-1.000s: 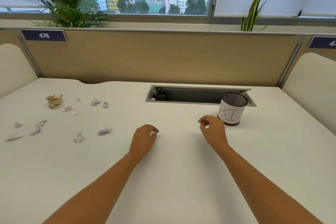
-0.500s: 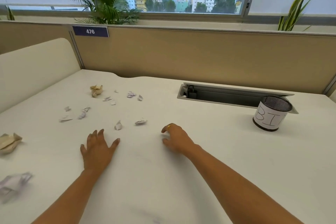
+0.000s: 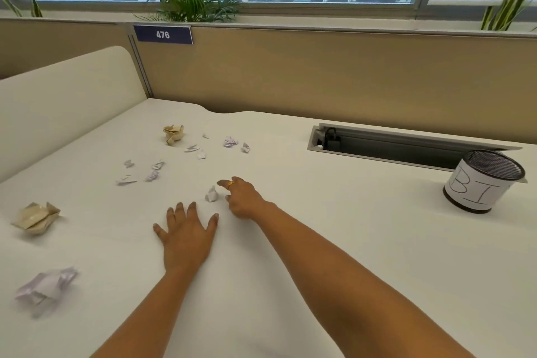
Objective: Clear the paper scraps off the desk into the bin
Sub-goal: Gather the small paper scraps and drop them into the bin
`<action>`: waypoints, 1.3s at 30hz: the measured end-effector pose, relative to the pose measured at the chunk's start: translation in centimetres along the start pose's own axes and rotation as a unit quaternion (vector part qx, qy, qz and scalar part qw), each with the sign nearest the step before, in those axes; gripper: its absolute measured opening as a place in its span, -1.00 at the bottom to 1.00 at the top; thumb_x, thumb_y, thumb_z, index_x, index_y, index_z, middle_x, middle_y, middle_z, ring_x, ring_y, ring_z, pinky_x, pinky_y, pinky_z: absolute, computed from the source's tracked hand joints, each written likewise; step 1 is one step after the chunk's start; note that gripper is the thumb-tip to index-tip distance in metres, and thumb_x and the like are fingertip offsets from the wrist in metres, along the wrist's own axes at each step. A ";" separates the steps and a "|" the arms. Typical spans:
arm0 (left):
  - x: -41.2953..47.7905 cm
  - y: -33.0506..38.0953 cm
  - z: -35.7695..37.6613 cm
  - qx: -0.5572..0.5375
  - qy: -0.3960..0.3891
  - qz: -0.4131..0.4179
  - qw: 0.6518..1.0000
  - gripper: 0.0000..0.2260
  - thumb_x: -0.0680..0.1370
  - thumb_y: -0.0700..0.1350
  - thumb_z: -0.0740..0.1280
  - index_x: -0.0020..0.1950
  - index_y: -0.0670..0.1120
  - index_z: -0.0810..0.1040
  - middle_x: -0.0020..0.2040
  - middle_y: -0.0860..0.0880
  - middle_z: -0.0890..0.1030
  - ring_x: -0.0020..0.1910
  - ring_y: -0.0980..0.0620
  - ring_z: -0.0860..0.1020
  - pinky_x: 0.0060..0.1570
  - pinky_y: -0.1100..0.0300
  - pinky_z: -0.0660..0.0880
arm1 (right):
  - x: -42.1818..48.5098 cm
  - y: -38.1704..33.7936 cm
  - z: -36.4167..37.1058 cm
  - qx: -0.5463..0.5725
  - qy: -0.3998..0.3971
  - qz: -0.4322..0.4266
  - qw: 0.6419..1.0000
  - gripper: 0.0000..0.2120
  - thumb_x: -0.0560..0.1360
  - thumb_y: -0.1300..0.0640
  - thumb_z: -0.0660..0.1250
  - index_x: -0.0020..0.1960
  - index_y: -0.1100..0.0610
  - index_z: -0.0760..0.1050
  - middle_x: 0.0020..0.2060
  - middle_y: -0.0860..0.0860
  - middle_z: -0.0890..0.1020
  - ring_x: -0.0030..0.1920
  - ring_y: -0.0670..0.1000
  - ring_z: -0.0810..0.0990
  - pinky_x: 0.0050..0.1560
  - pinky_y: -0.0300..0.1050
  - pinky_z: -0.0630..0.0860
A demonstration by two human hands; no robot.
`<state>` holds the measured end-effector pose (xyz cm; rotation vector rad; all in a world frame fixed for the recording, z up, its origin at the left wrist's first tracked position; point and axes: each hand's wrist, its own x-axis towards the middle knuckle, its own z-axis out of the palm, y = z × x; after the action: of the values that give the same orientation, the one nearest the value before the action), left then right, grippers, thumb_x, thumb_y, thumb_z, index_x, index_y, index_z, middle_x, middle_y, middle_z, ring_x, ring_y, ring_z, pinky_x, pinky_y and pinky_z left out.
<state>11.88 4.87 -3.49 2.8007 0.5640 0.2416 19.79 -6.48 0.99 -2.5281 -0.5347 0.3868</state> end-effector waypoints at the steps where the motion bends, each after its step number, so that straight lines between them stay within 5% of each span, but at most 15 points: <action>1: 0.0 0.0 0.1 0.003 0.003 0.001 1.000 -0.44 0.55 0.21 0.07 0.44 -0.09 0.19 0.49 -0.16 0.20 0.49 -0.14 0.07 0.42 -0.26 -0.03 | 0.3 -0.5 0.2 -0.012 -0.014 -0.009 1.000 -0.50 0.60 0.23 0.11 0.50 0.02 0.12 0.52 0.15 0.07 0.51 0.19 0.09 0.48 0.06 0.15; 8: 0.0 0.0 0.0 0.021 0.010 0.007 1.000 -0.44 0.55 0.20 0.07 0.44 -0.10 0.20 0.48 -0.17 0.22 0.49 -0.14 0.10 0.40 -0.26 0.02 | 0.3 -2.0 1.6 -0.183 -0.039 -0.096 0.978 -0.55 0.59 0.27 0.07 0.46 0.07 0.22 0.45 0.13 0.25 0.42 0.17 0.24 0.35 0.06 0.34; 13: -0.1 0.0 -0.2 0.012 0.010 0.006 1.000 -0.44 0.55 0.19 0.07 0.44 -0.11 0.19 0.48 -0.18 0.20 0.49 -0.14 0.08 0.41 -0.25 -0.01 | -1.2 -1.0 1.6 -0.130 0.050 -0.105 0.985 -0.71 0.57 0.34 0.11 0.24 0.28 0.47 0.14 0.22 0.53 0.17 0.17 0.47 0.15 -0.01 0.47; 18: -0.2 0.0 -0.4 -0.004 -0.009 0.004 1.000 -0.44 0.56 0.19 0.06 0.46 -0.10 0.16 0.50 -0.17 0.15 0.50 -0.14 0.04 0.42 -0.24 -0.06 | -3.3 0.9 1.4 -0.086 0.078 -0.080 0.990 -0.82 0.55 0.39 0.09 -0.18 0.20 0.32 -0.16 0.18 0.37 -0.11 0.05 0.28 -0.09 -0.05 0.32; 26: -0.9 0.9 -0.7 0.005 -0.039 0.029 0.999 -0.49 0.57 0.17 0.05 0.45 -0.06 0.17 0.51 -0.11 0.16 0.50 -0.10 0.06 0.44 -0.22 -0.01 | -6.7 6.5 -1.8 -0.076 0.095 0.006 0.993 -0.82 0.54 0.34 0.10 -0.23 0.20 0.31 -0.35 0.06 0.25 -0.17 0.04 0.27 -0.17 -0.22 0.13; 30: -2.3 5.3 0.2 -0.014 -0.051 0.128 0.990 -0.51 0.57 0.16 0.06 0.44 -0.04 0.20 0.49 -0.05 0.21 0.50 -0.03 0.10 0.45 -0.16 0.03 | -9.4 9.3 -4.0 -0.032 0.127 0.070 0.989 -0.78 0.57 0.30 0.11 -0.03 0.32 0.52 -0.14 0.16 0.47 -0.04 0.14 0.48 -0.16 -0.28 0.18; 33: -3.7 9.2 1.3 -0.011 -0.075 0.185 0.980 -0.51 0.58 0.17 0.05 0.44 -0.04 0.18 0.50 -0.05 0.18 0.50 -0.01 0.07 0.45 -0.17 0.01 | -12.1 11.7 -5.4 -0.015 0.163 0.091 0.982 -0.72 0.57 0.30 0.13 0.18 0.27 0.55 0.17 0.17 0.58 0.21 0.13 0.52 0.13 -0.22 0.35; 39: -5.4 16.5 2.9 -0.039 -0.141 0.282 0.948 -0.53 0.58 0.15 0.07 0.43 -0.04 0.19 0.51 -0.05 0.14 0.51 0.01 0.04 0.45 -0.17 -0.03 | -16.5 15.9 -9.2 0.026 0.260 0.165 0.951 -0.75 0.57 0.27 0.22 0.20 0.26 0.55 0.14 0.18 0.62 0.15 0.13 0.58 0.23 -0.18 0.43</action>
<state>13.41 -12.54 -1.90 2.7801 -0.3149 -0.0311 13.32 -30.26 2.67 -2.5245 0.1003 -0.1554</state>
